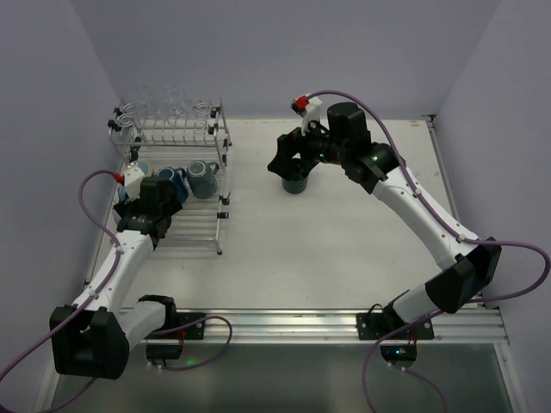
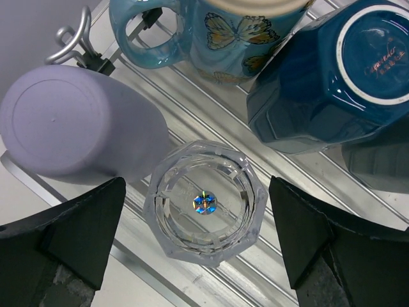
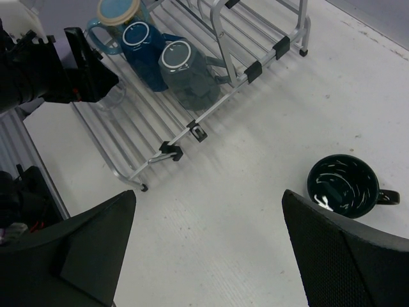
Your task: Unload the cups from the dish rack
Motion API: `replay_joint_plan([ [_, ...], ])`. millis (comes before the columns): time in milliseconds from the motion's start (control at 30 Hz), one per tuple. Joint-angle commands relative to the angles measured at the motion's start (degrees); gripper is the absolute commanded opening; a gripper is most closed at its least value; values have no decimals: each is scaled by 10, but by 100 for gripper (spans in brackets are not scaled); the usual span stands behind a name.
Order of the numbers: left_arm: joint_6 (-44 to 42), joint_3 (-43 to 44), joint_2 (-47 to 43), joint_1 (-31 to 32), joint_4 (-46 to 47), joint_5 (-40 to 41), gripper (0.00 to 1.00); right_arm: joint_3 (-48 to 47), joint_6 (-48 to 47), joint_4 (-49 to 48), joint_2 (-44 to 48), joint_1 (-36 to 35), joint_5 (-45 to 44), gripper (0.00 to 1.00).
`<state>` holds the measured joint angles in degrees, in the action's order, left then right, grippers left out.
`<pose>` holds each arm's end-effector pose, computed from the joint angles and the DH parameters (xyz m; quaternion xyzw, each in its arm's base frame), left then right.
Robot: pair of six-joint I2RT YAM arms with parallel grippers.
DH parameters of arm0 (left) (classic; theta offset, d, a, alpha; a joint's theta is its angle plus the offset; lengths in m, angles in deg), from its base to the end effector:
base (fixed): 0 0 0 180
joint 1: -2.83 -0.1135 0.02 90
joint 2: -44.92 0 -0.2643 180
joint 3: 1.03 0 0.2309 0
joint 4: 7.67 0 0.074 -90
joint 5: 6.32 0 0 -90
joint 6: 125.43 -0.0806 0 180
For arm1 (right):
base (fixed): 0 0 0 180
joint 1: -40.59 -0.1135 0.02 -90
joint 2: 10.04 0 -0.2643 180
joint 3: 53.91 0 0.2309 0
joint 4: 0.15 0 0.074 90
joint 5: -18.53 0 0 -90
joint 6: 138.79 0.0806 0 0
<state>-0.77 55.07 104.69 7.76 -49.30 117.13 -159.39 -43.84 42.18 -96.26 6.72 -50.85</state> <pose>0.2197 0.0256 0.2267 -0.3330 0.8280 0.1271 0.4328 0.2815 0.2231 0.3948 -0.3005 0.7701 0.3211 0.4621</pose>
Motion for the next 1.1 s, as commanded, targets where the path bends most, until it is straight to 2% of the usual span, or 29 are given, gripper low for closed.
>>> replay_joint_plan([
  [0, -13, 12, 3, -8, 44, -12, 97, -1, 6, -19, 10, -12, 15, 99],
  [33, -13, 10, 3, -9, 45, -14, 91, -1, 4, -18, 9, -15, 14, 99],
  [200, -8, -11, -4, -9, 57, -40, 82, 0, 3, -16, 11, -26, 6, 99],
  [233, -7, -18, -5, -9, 60, -46, 76, 1, 4, -17, 13, -27, 5, 99],
  [433, -12, -25, -37, -9, 68, -78, 56, 15, 37, -43, 41, -43, -1, 99],
  [533, -16, -30, -68, -9, 70, -133, 49, 54, 101, -105, 70, -53, 13, 99],
  [600, -18, -35, -103, -8, 71, -166, 48, 124, 171, -190, 106, -61, 25, 99],
  [633, -19, -40, -130, -8, 71, -206, 47, 156, 195, -267, 122, -64, 34, 99],
  [700, -22, -48, -160, -8, 80, -254, 47, 248, 271, -351, 161, -72, 37, 97],
  [833, -11, -65, -256, -8, 127, -422, 45, 382, 359, -546, 200, -100, 25, 91],
  [933, 19, -75, -286, -8, 164, -513, 42, 440, 396, -600, 197, -121, -15, 88],
  [1067, 77, -94, -287, -8, 254, -611, 38, 484, 424, -664, 171, -139, -23, 78],
])
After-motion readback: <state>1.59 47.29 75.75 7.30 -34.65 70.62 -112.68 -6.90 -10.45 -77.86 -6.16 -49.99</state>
